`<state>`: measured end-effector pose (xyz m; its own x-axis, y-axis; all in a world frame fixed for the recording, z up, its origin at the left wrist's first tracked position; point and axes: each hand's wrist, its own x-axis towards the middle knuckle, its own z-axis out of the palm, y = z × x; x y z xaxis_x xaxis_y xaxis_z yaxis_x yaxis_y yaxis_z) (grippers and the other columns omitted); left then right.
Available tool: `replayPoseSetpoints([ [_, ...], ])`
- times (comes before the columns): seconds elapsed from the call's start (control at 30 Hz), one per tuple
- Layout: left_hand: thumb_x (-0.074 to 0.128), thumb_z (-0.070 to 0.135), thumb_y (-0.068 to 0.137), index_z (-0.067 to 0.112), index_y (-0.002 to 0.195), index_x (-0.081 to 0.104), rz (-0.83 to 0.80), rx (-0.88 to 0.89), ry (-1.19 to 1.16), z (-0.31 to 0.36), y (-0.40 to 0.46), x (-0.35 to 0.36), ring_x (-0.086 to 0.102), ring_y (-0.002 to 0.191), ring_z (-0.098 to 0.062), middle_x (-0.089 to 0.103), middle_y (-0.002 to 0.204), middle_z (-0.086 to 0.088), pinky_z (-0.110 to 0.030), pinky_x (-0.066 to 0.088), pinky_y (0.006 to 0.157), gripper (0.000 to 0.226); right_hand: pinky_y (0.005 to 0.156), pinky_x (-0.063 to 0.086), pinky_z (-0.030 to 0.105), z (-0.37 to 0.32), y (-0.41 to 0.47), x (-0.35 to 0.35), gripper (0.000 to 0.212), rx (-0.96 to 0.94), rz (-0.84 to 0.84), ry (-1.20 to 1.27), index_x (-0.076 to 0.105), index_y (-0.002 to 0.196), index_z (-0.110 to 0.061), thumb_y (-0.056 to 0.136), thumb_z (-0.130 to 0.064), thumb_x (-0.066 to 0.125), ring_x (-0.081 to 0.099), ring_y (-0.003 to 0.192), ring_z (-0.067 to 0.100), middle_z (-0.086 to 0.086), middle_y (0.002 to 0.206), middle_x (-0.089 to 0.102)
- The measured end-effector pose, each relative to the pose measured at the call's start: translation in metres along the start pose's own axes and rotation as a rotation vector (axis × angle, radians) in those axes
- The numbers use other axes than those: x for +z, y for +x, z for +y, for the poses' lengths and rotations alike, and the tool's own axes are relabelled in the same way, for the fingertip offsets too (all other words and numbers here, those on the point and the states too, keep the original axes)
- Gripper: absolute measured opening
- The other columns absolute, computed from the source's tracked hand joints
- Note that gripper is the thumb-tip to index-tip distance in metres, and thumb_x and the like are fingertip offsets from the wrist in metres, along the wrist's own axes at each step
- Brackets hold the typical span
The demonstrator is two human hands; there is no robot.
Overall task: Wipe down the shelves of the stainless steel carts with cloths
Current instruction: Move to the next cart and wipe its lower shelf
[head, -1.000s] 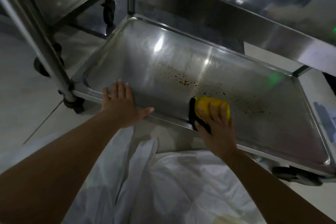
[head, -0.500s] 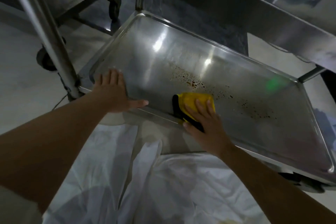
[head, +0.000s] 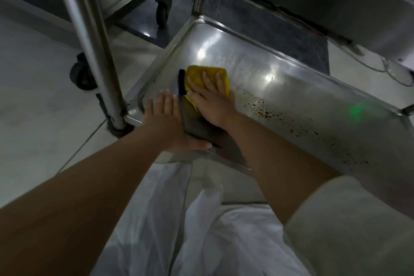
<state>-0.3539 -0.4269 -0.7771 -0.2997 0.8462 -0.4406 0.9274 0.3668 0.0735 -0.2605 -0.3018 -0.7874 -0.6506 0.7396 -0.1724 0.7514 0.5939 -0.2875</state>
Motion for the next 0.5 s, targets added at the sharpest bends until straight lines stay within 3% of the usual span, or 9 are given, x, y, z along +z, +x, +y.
replayPoseSetpoints([
  [0.2, 0.024, 0.104, 0.043, 0.004, 0.148, -0.022, 0.016, 0.019, -0.021, -0.002, 0.001, 0.002, -0.027, 0.144, -0.033, -0.025, 0.157, -0.018, -0.053, -0.009, 0.118, 0.152, 0.105, -0.002, 0.069, 0.019, 0.016, -0.006, 0.063, 0.066, 0.101, -0.038, 0.015, 0.141, -0.056, 0.083, -0.073, 0.034, -0.013, 0.146, 0.019, -0.014, 0.159, -0.001],
  [0.37, 0.016, 0.104, 0.035, 0.004, 0.149, -0.020, 0.033, 0.035, -0.036, -0.001, -0.002, 0.001, -0.025, 0.144, -0.034, -0.023, 0.158, -0.017, -0.054, -0.007, 0.118, 0.155, 0.108, 0.002, 0.067, 0.065, -0.004, -0.014, 0.064, 0.335, 0.225, -0.020, 0.020, 0.144, -0.049, 0.085, -0.071, 0.034, -0.009, 0.147, 0.021, -0.011, 0.160, 0.005],
  [0.5, 0.012, 0.102, 0.036, 0.004, 0.149, -0.020, 0.060, 0.051, -0.025, -0.001, -0.001, 0.004, -0.023, 0.144, -0.036, -0.022, 0.157, -0.020, -0.055, -0.006, 0.118, 0.153, 0.111, 0.002, 0.063, 0.102, -0.036, -0.019, 0.061, 0.535, 0.261, 0.040, 0.021, 0.145, -0.045, 0.089, -0.069, 0.020, -0.009, 0.147, 0.022, -0.009, 0.160, 0.005],
])
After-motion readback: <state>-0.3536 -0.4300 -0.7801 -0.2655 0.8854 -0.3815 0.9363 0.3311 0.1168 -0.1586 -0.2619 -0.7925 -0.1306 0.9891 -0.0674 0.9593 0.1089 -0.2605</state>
